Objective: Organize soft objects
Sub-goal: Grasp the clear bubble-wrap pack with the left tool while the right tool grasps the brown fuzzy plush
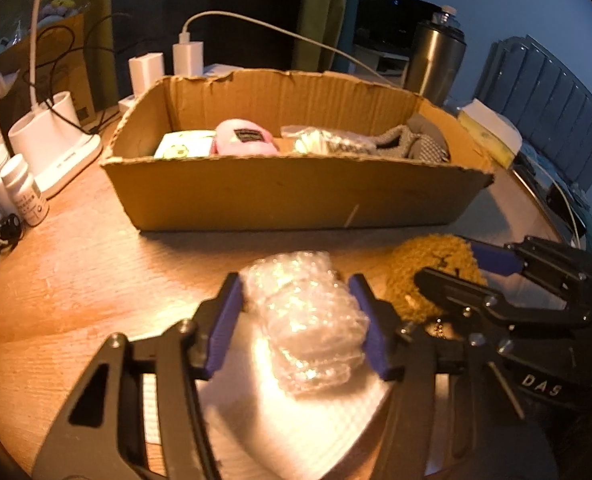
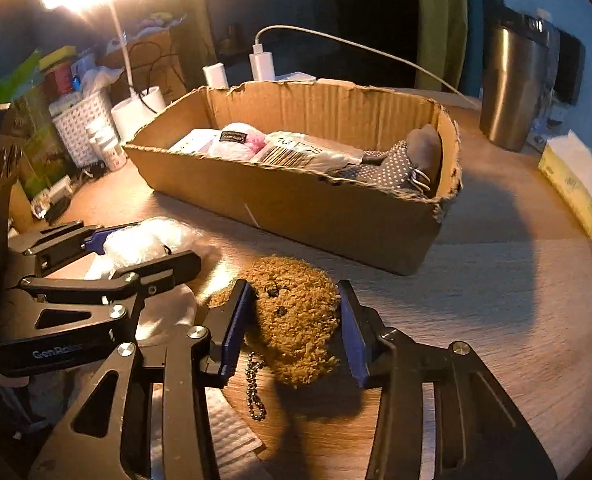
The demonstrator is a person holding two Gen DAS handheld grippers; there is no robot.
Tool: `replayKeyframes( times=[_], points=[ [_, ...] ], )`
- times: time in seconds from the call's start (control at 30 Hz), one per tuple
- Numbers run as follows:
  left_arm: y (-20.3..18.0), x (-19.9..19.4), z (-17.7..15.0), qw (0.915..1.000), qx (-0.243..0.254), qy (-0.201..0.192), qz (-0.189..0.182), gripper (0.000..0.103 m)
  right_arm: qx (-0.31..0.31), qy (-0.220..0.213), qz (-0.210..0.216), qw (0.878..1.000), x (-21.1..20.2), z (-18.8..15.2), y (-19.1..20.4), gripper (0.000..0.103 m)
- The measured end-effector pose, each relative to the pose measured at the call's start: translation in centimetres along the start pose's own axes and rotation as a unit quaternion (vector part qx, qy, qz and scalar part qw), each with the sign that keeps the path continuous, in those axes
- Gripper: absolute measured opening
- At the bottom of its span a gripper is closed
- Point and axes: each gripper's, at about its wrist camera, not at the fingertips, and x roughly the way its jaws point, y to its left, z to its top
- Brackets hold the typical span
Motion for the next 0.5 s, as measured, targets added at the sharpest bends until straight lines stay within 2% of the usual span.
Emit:
replayKeyframes(
  times=[0.17, 0.5],
  points=[
    [-1.0, -0.9, -0.3, 0.9997, 0.022, -0.012, -0.001, 0.05, -0.007, -0.003, 0.003, 1.0, -0.5, -0.1, 0.2, 0.034],
    [-1.0, -4.5, -0.2, 0.998, 0.027, -0.057, -0.003, 0.049, -0.014, -0.029, -0.001, 0.999, -2.8, -0.1, 0.9, 0.033]
  ],
)
